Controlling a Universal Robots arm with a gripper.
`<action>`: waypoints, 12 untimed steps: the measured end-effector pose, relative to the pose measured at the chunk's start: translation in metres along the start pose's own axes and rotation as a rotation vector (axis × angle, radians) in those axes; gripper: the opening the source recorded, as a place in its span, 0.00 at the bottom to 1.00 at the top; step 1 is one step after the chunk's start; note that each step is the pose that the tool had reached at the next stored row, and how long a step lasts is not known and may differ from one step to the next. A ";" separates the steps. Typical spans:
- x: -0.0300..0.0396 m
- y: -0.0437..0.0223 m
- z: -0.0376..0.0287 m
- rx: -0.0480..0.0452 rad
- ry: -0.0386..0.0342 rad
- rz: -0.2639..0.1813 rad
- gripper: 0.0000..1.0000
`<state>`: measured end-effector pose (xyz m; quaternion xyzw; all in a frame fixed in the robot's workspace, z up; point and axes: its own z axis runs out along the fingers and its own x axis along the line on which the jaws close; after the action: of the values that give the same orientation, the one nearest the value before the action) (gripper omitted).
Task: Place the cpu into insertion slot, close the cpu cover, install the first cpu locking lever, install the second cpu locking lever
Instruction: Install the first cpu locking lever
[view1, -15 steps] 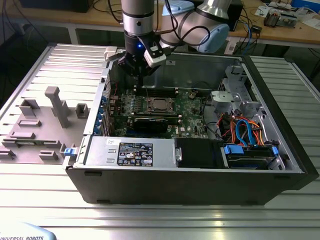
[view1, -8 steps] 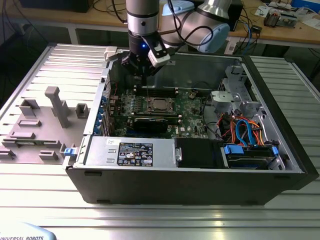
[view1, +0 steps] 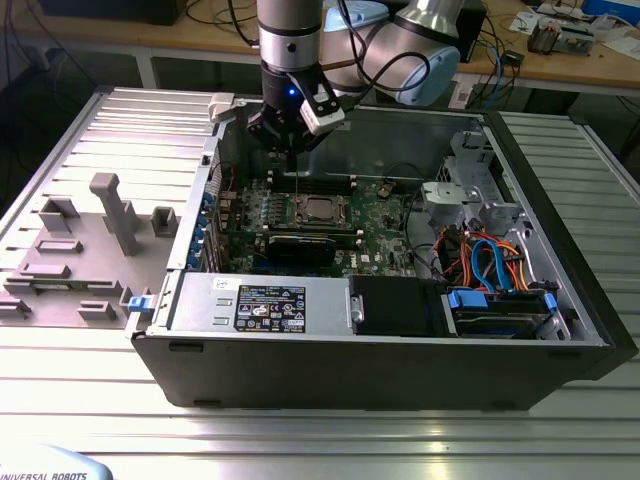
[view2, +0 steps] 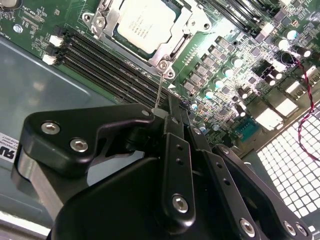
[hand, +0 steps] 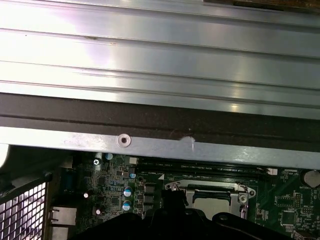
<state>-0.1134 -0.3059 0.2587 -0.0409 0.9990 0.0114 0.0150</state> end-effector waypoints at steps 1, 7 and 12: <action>0.0000 0.0000 0.0000 0.0000 0.0000 0.000 0.11; -0.0024 -0.0002 0.0001 -0.0001 0.0000 0.000 0.11; -0.0064 -0.0005 0.0002 -0.0001 -0.0001 0.000 0.11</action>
<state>-0.1071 -0.3059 0.2586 -0.0409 0.9990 0.0115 0.0151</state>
